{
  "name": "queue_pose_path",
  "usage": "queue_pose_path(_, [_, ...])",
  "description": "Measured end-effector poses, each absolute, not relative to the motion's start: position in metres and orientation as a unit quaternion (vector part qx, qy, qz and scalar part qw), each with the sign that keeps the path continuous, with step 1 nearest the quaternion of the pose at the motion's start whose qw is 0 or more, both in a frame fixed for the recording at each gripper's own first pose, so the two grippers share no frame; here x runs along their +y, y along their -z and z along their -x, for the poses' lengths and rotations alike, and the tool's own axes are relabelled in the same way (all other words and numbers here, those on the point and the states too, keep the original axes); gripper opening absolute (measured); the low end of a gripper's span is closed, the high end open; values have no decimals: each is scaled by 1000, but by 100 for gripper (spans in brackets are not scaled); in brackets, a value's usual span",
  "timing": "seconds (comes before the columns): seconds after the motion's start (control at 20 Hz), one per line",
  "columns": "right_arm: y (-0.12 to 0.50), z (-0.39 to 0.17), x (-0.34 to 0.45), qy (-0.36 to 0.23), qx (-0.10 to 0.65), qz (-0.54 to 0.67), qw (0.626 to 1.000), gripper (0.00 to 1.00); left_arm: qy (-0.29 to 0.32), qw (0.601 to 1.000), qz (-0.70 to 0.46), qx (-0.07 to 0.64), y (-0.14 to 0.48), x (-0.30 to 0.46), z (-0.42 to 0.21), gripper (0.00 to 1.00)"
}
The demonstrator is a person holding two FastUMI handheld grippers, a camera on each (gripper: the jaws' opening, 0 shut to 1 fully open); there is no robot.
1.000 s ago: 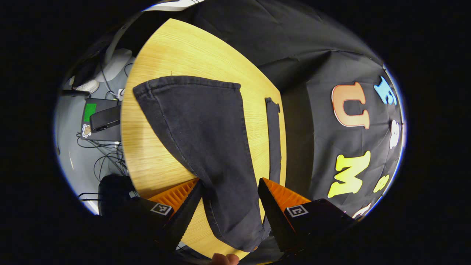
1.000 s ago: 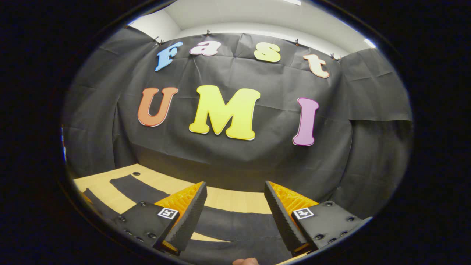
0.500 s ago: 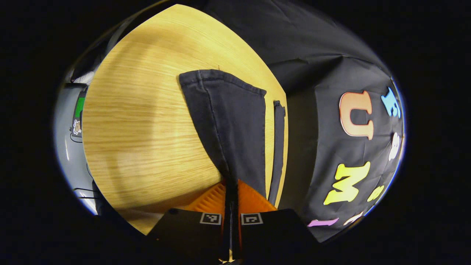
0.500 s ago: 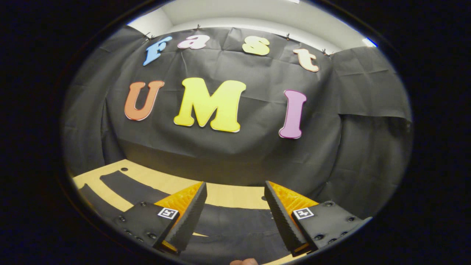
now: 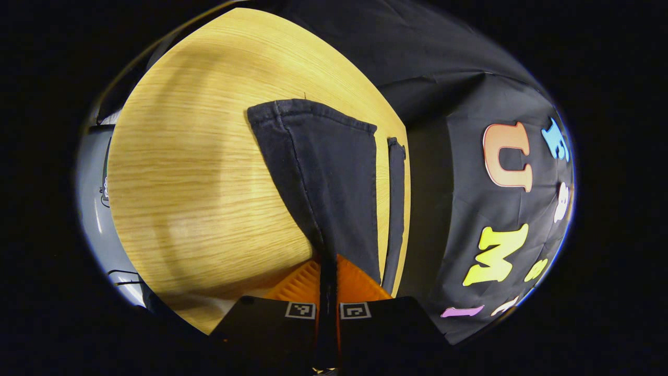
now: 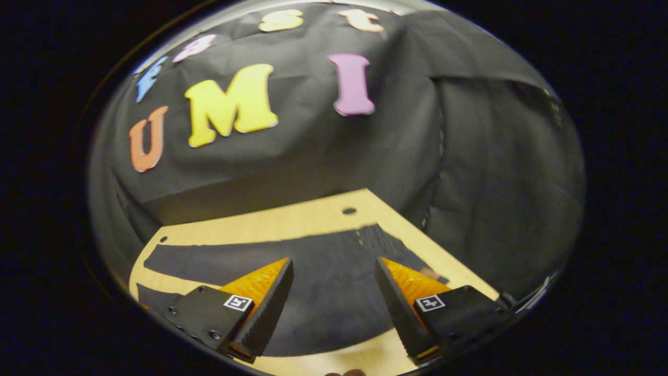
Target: Grasp the waist and the cuffs of the jeans and fold them to make the two legs overlap; first hold the waist and fold one-third of the jeans toward the cuffs, then hold the cuffs and fold the remaining one-third in the same direction to finish folding.
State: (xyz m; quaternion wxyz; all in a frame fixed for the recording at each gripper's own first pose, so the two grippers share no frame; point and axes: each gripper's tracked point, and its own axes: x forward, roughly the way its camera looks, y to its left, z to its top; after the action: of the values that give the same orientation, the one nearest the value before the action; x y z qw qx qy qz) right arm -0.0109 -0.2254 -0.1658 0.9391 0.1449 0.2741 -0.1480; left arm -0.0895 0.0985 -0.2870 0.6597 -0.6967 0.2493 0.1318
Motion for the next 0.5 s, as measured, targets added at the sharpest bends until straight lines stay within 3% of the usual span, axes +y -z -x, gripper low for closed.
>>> queue_pose_path(0.15, [227,31,-237,174,353,-251,884,92,-131,660,695,252,287,99,90,4])
queue_pose_path(0.2, [243,36,-234,173,373,-285,866,96,-131,659,696,253,287,99,91,4])
queue_pose_path(0.45, [301,57,-234,220,429,-391,784,96,-130,658,696,256,287,99,91,4])
queue_pose_path(0.5, [298,50,-240,229,408,-406,785,89,-130,657,697,257,287,100,91,4])
